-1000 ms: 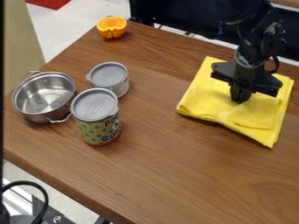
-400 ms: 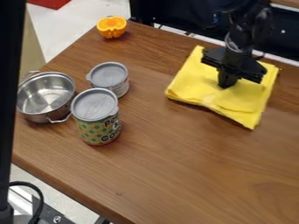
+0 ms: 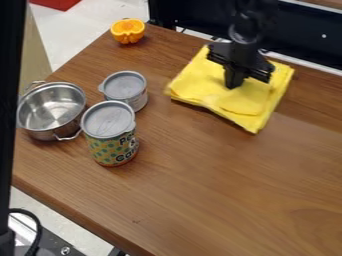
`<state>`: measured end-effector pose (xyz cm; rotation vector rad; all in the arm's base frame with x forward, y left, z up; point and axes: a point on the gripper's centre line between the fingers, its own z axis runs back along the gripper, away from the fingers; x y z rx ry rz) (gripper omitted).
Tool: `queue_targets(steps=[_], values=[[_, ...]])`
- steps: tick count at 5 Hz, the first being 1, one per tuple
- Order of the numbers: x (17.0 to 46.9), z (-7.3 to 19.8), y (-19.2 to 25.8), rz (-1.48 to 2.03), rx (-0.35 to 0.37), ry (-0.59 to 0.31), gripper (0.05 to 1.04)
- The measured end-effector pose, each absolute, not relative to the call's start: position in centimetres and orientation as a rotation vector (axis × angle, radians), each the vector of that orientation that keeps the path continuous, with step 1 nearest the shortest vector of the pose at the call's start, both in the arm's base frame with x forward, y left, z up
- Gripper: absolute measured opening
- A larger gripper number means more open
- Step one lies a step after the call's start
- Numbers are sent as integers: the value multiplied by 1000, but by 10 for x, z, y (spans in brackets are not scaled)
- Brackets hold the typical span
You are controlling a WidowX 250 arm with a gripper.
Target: Move the yellow cloth to the upper middle of table
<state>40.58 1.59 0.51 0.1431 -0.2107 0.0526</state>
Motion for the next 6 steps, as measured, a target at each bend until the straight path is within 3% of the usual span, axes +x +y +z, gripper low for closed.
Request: queue_targets(steps=[3,6], values=[[394,13,34,125,26,-166,53],[422,40,32,216,47,-256,53]])
